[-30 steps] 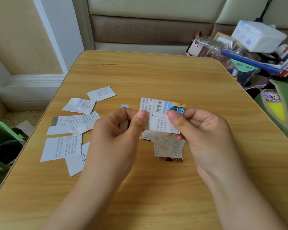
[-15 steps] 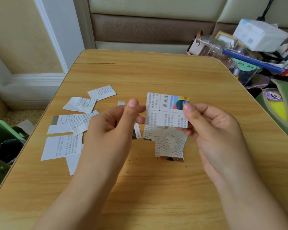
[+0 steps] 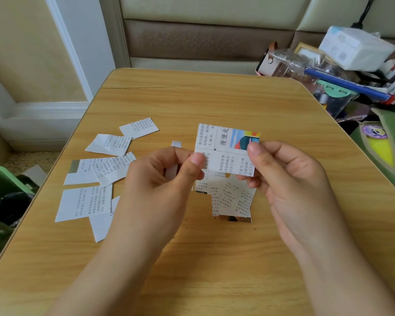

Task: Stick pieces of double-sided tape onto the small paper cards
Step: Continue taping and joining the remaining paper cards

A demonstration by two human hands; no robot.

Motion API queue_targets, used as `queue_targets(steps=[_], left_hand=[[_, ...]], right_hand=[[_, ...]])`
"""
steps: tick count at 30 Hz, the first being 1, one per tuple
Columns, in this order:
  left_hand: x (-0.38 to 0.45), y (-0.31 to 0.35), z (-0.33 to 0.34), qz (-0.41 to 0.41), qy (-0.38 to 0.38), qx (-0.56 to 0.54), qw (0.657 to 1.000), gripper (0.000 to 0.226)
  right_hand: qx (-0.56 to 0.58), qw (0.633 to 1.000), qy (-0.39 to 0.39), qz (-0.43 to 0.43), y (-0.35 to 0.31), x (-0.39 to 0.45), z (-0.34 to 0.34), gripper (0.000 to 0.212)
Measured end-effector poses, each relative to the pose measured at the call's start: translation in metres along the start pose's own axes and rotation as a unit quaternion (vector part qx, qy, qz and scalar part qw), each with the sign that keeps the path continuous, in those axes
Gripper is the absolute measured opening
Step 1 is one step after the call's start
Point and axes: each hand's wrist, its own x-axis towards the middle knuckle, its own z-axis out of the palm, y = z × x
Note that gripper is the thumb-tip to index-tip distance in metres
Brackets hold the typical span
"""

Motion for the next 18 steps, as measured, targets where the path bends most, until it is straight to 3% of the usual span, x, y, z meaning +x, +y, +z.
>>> queue_targets(steps=[9,15,18], left_hand=[[0.000,0.000,0.003,0.027,0.042,0.048,0.998,0.031],[-0.001,0.003,0.002,0.078,0.076,0.120,0.987,0.023],[0.002,0.008,-0.005,0.091,0.095,0.083,0.988,0.021]], right_hand=[[-0.083,0.996,0.016,-0.009,0.001,-0.002,0.004,0.007],[-0.112,0.993,0.048,-0.006,0.005,0.002,0.004,0.018],[-0.115,0.991,0.072,0.008,0.005,0.007,-0.001,0.015]])
